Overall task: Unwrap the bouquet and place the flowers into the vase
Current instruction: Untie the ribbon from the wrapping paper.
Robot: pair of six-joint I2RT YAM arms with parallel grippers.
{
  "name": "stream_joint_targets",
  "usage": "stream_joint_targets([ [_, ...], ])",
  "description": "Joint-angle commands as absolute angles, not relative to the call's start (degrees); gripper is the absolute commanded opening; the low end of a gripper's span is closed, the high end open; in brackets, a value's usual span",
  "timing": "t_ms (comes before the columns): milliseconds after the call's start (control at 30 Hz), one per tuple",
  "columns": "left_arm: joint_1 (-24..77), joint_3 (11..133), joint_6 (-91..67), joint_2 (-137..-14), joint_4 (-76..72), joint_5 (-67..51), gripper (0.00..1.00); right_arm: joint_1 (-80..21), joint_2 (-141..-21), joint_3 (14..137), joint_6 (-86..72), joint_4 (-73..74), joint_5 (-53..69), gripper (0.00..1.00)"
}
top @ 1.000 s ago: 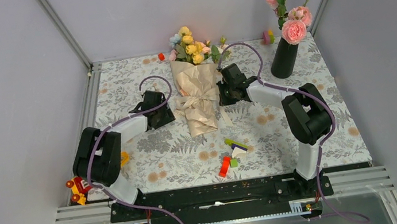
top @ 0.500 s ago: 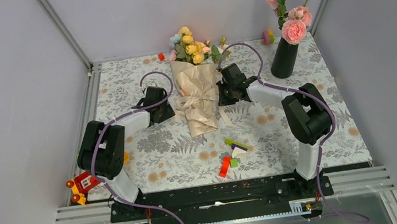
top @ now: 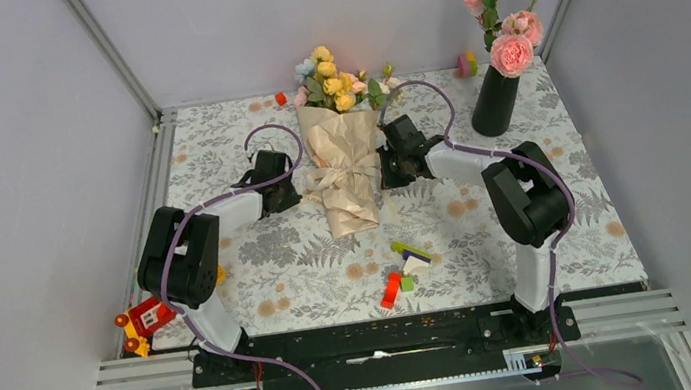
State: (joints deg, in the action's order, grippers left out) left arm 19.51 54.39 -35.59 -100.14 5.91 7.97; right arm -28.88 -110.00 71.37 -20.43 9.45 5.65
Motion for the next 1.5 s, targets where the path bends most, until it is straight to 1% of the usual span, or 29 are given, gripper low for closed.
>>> stream_joint_targets([
  [0,19.2,56.6,-34.7,-100.5,4.6,9.0,0.13,-29.2,-111.6,72.2,-21.2,8.1,5.1,0.07],
  [200,19.2,56.9,-34.4,-100.5,5.1,9.0,0.06,-29.2,-112.8,72.6,-21.4,7.9,5.1,0.12],
  [400,19.2,57.0,-34.2,-100.5,5.4,8.7,0.02,-29.2,-113.3,72.8,-22.5,7.3,5.6,0.19],
  [533,19.2,57.0,-34.2,-100.5,5.4,8.5,0.01,-29.2,-113.7,72.4,-23.2,6.4,5.6,0.24],
  [867,19.2,56.8,-34.4,-100.1,5.3,8.1,0.00,-29.2,-115.1,72.7,-24.7,5.0,5.8,0.29],
  [1067,19.2,56.5,-34.4,-99.6,5.2,7.9,0.00,-29.4,-115.7,74.6,-24.8,7.8,2.3,0.30],
  [1100,19.2,56.5,-34.4,-99.5,5.2,7.9,0.00,-29.5,-115.7,74.7,-25.0,8.0,2.0,0.29],
  [1133,19.2,56.5,-34.3,-99.3,5.1,7.9,0.00,-29.5,-115.8,74.8,-25.0,8.2,1.9,0.25],
  [1233,19.2,55.8,-34.5,-98.5,4.3,7.9,0.00,-29.5,-115.9,75.0,-24.9,8.4,1.7,0.01],
  [1367,19.2,54.2,-34.9,-96.0,3.0,9.3,0.00,-29.6,-113.6,73.1,-23.9,7.6,0.3,0.00],
  [1467,19.2,53.0,-35.2,-93.7,2.8,11.0,0.00,-29.6,-110.0,71.3,-22.2,7.5,-4.4,0.00],
])
